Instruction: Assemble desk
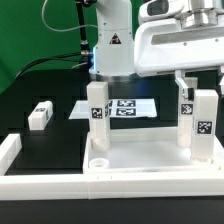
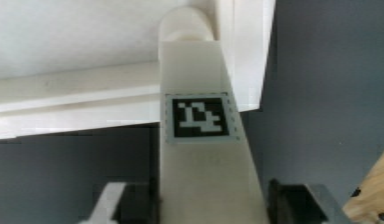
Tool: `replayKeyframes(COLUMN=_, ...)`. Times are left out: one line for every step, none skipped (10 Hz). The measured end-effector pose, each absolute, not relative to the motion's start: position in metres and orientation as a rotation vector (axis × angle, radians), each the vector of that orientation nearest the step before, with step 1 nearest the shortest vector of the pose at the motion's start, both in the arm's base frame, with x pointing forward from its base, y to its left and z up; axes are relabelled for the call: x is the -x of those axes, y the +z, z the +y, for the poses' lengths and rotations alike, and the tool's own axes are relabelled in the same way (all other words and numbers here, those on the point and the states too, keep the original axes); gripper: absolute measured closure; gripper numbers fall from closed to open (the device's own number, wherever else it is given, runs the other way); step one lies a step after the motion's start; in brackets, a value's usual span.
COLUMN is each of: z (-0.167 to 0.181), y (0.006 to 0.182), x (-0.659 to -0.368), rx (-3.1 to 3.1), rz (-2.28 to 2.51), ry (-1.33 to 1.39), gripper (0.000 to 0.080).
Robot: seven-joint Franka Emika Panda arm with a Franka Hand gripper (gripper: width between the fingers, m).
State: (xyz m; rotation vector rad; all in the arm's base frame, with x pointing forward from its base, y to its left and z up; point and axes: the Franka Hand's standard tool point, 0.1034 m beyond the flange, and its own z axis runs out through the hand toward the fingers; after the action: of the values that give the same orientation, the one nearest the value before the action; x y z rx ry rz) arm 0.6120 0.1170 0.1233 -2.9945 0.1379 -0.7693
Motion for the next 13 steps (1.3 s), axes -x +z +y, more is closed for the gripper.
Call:
replayKeyframes(z=0.117, y=0.123, x=-0.612, rx=2.995, rz=0.137, ry=-0.769, gripper=0.0425)
replayKeyframes(z=0.117, y=0.123, x=-0.612, rx=2.995, rz=0.137, ry=-0.768, gripper=0.0425)
replayKeyframes(z=0.117, y=0.123, x=-0.612, rx=2.995, rz=0.137, ry=-0.768, gripper=0.0284)
replayKeyframes(z=0.117, y=0.123, x=-0.612, rx=2.996, rz=0.136, ry=-0.768, gripper=0.0192)
replayKeyframes(z=0.117, y=0.122, x=-0.612, rx=2.996, rz=0.136, ry=-0.768, gripper=0.0192)
replayKeyframes(z=0.117, y=0.122, x=-0.612, rx=2.996, rz=0.136, ry=-0.768, gripper=0.0158)
replayKeyframes(z=0.117, y=0.122, x=-0.612, rx=2.996, rz=0.136, ry=-0.768, gripper=0.0152)
replayKeyframes(z=0.117, y=0.122, x=-0.612, rx=2.996, rz=0.136, ry=-0.767, gripper=0.0152)
replayKeyframes(z=0.117, y=0.122, x=-0.612, rx=2.996, rz=0.136, ry=-0.767, gripper=0.0150)
replayKeyframes(z=0.117, y=0.122, x=-0.612, rx=2.996, rz=0.136, ry=-0.767, gripper=0.0150)
replayKeyframes(z=0.116, y=0.123, x=-0.611, rx=3.003, rz=0.128, ry=-0.755, gripper=0.0150)
replayKeyframes(z=0.113, y=0.129, x=-0.613, rx=3.013, rz=0.119, ry=-0.735, gripper=0.0150)
replayKeyframes(z=0.107, y=0.134, x=-0.619, rx=3.023, rz=0.114, ry=-0.718, gripper=0.0150)
